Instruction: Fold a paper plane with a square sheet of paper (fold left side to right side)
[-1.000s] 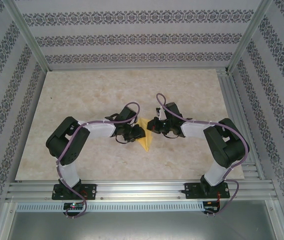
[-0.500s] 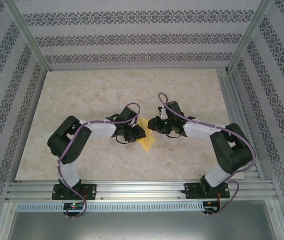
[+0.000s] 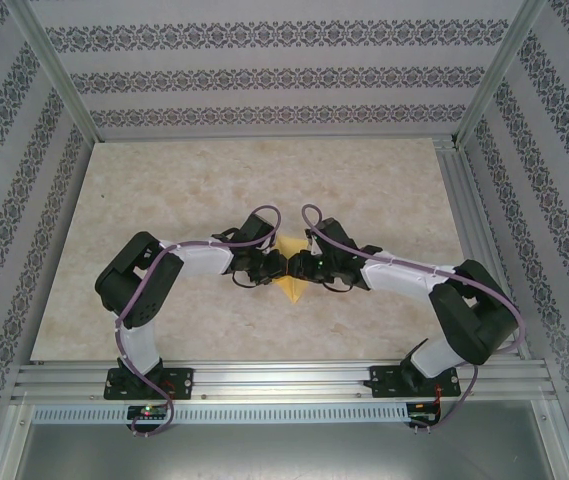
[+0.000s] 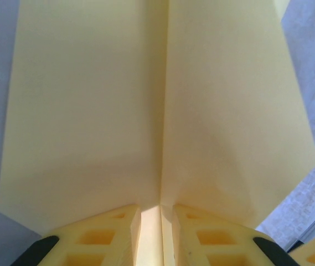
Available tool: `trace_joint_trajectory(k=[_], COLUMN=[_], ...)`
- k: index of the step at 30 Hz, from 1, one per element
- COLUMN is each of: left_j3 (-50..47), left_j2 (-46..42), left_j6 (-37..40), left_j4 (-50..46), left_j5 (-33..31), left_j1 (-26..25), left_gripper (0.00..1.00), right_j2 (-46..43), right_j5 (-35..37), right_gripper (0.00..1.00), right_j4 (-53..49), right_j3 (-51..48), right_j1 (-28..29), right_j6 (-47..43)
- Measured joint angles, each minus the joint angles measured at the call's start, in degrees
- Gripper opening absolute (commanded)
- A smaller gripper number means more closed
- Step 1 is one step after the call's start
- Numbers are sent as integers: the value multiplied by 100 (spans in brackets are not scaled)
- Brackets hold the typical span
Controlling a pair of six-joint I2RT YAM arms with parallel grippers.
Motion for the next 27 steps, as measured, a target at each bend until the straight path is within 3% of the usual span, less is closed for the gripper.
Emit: trace_joint_trajectory(k=[10, 27], left_j3=[24, 59], left_j2=[2, 7], left_j6=[-2, -2], left_j4=[-4, -61], left_j5=[0, -26], left_j1=[0, 2], left_gripper=[25, 25], right_j2=[-94, 293], right_j5=[343, 748], right_gripper=[28, 27], right_j4=[52, -249], right_j3=[-426, -39], right_j1=[299, 616], right_j6=[116, -13])
